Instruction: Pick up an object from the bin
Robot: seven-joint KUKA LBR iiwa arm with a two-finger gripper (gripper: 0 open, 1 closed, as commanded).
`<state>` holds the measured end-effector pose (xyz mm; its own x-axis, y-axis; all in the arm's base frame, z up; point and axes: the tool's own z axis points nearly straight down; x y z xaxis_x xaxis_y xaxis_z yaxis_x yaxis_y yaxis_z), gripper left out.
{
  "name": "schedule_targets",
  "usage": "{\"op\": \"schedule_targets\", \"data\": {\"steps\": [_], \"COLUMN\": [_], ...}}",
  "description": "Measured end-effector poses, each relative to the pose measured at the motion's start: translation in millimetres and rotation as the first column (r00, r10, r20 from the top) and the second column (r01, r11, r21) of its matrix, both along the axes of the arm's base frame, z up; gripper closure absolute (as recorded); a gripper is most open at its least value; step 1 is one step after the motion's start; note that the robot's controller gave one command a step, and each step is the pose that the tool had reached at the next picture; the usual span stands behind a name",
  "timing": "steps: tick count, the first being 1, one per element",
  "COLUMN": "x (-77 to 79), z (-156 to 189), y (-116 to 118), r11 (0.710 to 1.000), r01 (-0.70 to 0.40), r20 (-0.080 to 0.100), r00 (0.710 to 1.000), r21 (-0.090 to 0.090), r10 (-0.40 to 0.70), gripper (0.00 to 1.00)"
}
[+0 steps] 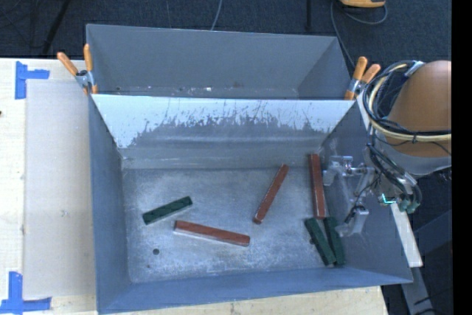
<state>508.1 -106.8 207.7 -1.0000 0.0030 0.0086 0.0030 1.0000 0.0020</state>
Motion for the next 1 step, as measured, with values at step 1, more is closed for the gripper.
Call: {"op": "schedule_targets", "data": {"steps": [1], "x": [47.0], "z": [-139.9], "y": [65.2], "r11": [0.93], "r01": [-0.369], "r20": [0.008], "r00": [0.929], "r21": [0.0], "r10": [0.369], "gripper": [0.0]}}
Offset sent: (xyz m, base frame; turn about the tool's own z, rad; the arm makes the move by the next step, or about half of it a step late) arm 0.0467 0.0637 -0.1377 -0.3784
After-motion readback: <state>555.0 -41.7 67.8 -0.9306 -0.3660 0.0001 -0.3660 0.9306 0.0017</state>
